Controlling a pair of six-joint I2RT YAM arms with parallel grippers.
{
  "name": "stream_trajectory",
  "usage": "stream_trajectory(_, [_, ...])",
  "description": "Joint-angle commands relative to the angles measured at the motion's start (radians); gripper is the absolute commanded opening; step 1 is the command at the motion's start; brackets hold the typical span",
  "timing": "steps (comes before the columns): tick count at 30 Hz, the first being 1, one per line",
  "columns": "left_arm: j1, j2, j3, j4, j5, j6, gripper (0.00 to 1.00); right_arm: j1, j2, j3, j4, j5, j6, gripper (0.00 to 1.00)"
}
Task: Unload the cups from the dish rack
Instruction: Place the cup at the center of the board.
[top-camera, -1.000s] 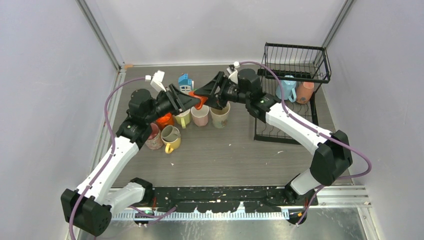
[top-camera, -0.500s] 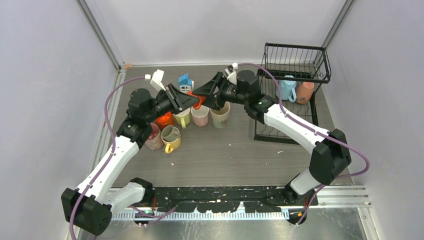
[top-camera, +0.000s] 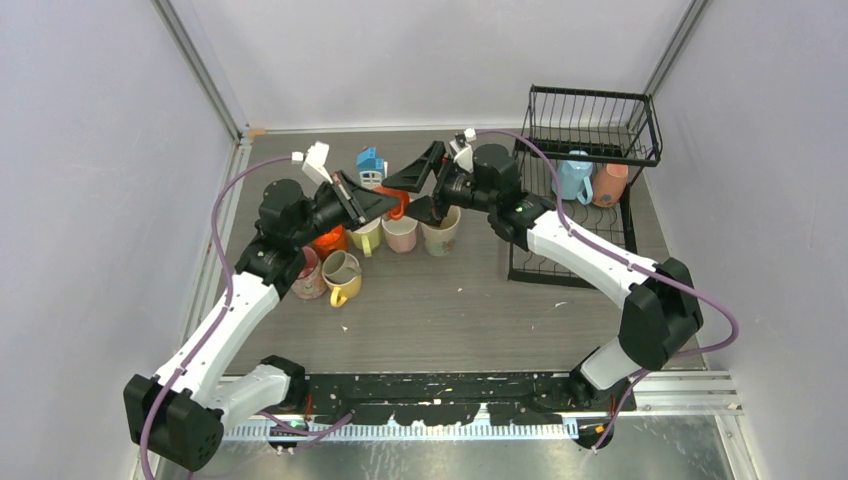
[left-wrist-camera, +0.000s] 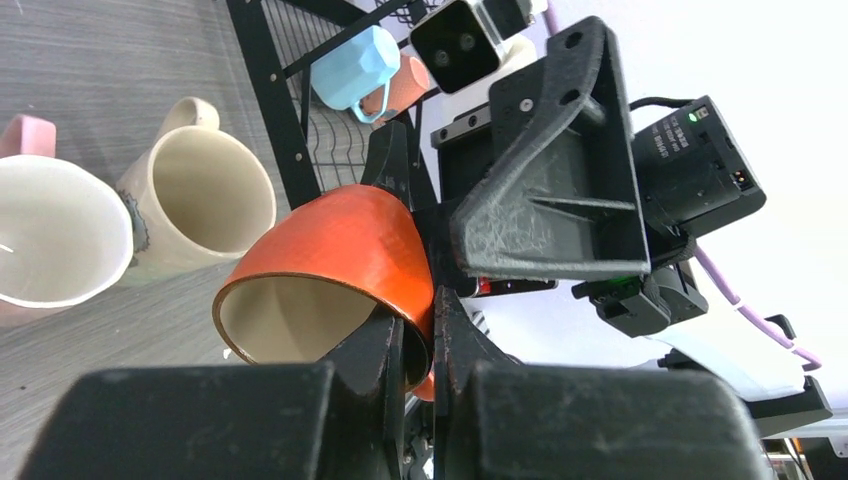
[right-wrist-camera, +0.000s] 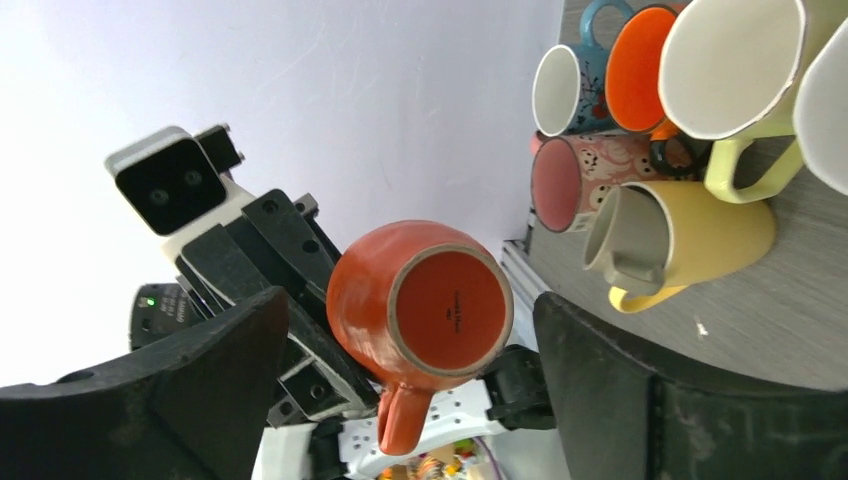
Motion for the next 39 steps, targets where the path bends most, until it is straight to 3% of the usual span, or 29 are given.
stream_trajectory(1, [-0.004, -0.026, 0.008, 0.003, -0.014, 0.019, 0.0, 0.011, -0.066, 0.025, -0.046, 0.038, -0.086, 1.0])
stream_trajectory(7, [-0.004, -0.074, 0.029, -0.15, -0.078, 0.069, 0.0, 0.009, -0.128, 0.045, -0.178, 0.132, -0.186, 1.0])
stream_trajectory(11, [-0.004, -0.101, 0.083, -0.354, -0.171, 0.127, 0.0, 0.007, -0.198, 0.031, -0.281, 0.246, -0.267, 1.0])
stream_trajectory(18, [-0.004, -0.109, 0.178, -0.711, -0.461, 0.187, 0.0, -0.001, -0.324, 0.019, -0.43, 0.427, -0.409, 1.0])
stream_trajectory(23, [0.026, -0.02, 0.285, -0.909, -0.666, 0.226, 0.0, -0.001, -0.377, 0.009, -0.484, 0.475, -0.476, 1.0])
stream_trajectory(30, [0.117, 0.138, 0.396, -0.982, -0.757, 0.287, 0.0, -0.002, -0.428, -0.021, -0.52, 0.508, -0.51, 1.0])
stream_trajectory(39, [0.282, 0.325, 0.472, -0.951, -0.748, 0.33, 0.0, -0.001, -0.492, -0.058, -0.551, 0.5, -0.52, 1.0])
